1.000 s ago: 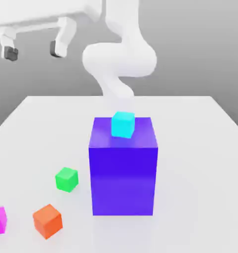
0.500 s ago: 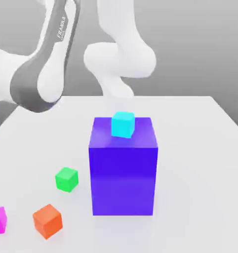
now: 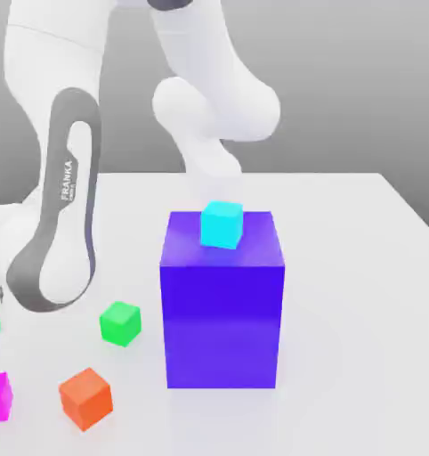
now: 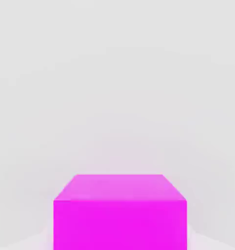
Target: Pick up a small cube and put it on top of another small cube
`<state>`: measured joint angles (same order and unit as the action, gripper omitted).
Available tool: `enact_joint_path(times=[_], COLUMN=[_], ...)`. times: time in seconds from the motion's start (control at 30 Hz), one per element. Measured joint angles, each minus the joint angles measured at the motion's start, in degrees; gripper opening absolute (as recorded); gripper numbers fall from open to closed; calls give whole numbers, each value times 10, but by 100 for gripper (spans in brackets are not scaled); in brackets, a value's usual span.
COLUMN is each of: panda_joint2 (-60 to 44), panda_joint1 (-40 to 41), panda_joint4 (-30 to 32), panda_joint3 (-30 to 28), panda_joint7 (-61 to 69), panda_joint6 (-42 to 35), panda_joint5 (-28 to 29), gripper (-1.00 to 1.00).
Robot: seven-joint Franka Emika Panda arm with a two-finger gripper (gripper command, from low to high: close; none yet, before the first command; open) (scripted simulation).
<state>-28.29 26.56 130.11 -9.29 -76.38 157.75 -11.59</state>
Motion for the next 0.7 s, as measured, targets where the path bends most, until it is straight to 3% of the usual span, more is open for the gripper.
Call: enact_joint_path(times=[0.13,0.7], panda_joint2=[77,426], panda_joint1=[-17,-31], panda_joint4=[25,372], panda_joint3=[-22,-27], panda_joint7=[-20,-75], panda_joint6=[-51,-46], panda_joint5=[29,189], gripper=[-100,-100])
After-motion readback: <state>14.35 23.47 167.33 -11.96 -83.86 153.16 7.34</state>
